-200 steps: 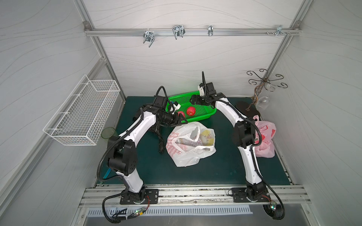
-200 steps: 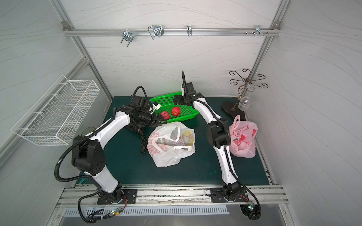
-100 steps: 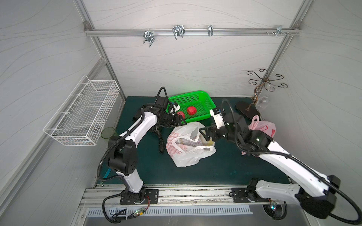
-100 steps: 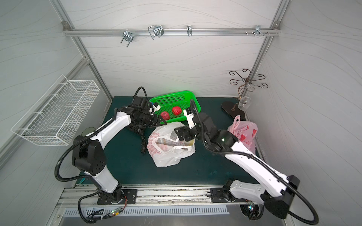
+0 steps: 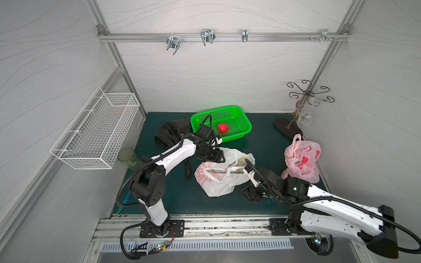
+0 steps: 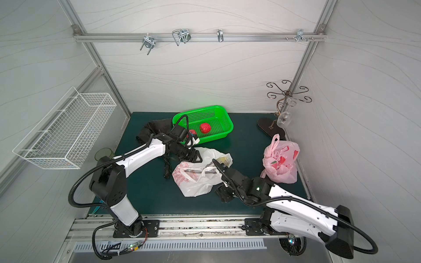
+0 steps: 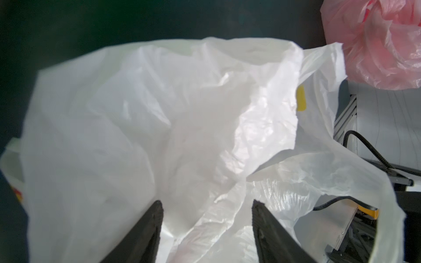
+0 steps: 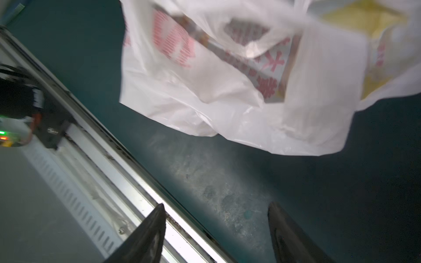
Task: Untie the knot of a plastic bag & take out the apple
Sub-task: Move the plastic bag to the center of the board.
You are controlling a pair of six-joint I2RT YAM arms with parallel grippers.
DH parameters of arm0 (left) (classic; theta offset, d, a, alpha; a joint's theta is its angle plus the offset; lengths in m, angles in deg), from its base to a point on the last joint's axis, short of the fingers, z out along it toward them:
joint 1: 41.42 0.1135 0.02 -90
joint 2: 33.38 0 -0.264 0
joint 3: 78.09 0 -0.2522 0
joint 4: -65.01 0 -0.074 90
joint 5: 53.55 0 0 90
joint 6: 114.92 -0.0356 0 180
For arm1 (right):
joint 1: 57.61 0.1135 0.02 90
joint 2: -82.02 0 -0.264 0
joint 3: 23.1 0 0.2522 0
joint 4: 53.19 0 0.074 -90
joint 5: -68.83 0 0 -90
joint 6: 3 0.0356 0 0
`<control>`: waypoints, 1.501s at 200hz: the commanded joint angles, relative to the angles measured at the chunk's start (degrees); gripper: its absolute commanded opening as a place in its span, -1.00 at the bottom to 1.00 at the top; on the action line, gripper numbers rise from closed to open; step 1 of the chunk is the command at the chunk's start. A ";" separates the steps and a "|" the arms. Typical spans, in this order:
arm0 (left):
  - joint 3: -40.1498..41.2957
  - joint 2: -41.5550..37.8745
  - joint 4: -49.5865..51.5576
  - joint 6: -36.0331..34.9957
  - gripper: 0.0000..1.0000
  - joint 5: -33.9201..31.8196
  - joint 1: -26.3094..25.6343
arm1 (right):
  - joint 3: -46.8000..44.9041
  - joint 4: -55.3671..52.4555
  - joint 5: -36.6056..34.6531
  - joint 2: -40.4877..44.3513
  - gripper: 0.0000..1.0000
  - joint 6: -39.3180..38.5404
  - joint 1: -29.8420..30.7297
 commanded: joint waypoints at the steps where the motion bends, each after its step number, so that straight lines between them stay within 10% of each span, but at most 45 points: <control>1: 4.81 -1.99 -8.10 4.68 0.26 -0.38 -2.19 | 0.78 8.26 -1.10 -6.26 0.49 -1.47 -0.71; 142: 16.50 -11.54 -15.45 9.82 0.30 -6.49 -7.41 | 17.59 22.61 4.45 -47.18 0.50 -4.71 -8.37; 197: 11.07 -22.44 0.17 8.04 0.37 -11.57 -4.65 | 17.09 18.76 -1.67 -50.18 0.64 -5.22 -5.69; 249: 24.13 -35.74 3.62 13.21 0.32 -5.81 -2.36 | 15.65 15.86 -3.20 -41.03 0.75 -6.51 -5.90; 300: 31.93 -43.77 -2.57 25.94 0.26 -6.81 -12.70 | 17.62 11.22 -3.27 -34.76 0.87 -8.75 -11.96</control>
